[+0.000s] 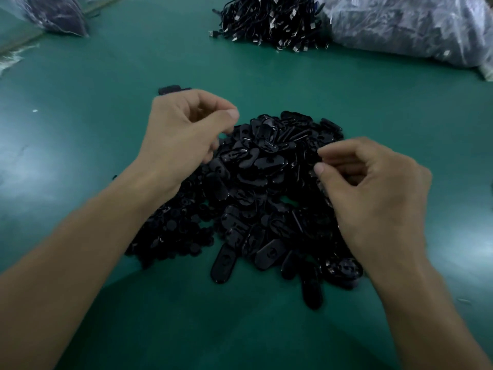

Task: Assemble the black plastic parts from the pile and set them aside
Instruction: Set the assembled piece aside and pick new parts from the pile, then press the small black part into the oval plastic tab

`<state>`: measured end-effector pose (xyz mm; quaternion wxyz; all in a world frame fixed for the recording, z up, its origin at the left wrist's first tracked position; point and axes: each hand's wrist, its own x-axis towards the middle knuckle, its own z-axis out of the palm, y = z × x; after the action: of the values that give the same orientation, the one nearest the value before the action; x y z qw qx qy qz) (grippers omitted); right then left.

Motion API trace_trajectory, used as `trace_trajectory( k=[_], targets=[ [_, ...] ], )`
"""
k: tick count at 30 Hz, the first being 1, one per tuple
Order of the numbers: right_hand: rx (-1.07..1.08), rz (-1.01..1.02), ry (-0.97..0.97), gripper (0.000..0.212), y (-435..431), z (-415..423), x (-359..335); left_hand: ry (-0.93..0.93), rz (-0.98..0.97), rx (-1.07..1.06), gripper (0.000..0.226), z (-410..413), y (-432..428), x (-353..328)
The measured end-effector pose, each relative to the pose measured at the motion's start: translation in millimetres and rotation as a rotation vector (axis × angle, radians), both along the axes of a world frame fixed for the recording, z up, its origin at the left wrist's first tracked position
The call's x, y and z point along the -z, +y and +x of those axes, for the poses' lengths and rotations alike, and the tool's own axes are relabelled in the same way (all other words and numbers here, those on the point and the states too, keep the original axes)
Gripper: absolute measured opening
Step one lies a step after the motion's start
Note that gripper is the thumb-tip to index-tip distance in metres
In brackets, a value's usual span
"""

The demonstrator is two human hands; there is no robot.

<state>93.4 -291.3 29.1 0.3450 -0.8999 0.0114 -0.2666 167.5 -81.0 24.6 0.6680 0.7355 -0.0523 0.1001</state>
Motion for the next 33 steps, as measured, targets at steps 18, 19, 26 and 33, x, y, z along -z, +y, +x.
trace_trajectory(
  k=[18, 19, 26, 33],
  targets=[
    [-0.054, -0.018, 0.164, 0.026, -6.9, -2.4, -0.8, -0.033, 0.195, 0.015, 0.011, -10.3, -1.5, 10.3],
    [-0.073, 0.043, 0.148, 0.029, -6.7, -1.3, -1.0, -0.04, 0.19, 0.061, 0.011, -12.1, -2.6, 9.9],
    [-0.403, 0.457, 0.164, 0.052, 7.8, -0.2, 2.7, 0.037, 0.184, 0.452, 0.014, -27.2, -11.7, 3.8],
    [-0.51, 0.435, 0.137, 0.062, 14.2, 0.6, 5.5, 0.095, 0.146, 0.525, 0.015, -29.3, -12.9, -2.3]
  ],
)
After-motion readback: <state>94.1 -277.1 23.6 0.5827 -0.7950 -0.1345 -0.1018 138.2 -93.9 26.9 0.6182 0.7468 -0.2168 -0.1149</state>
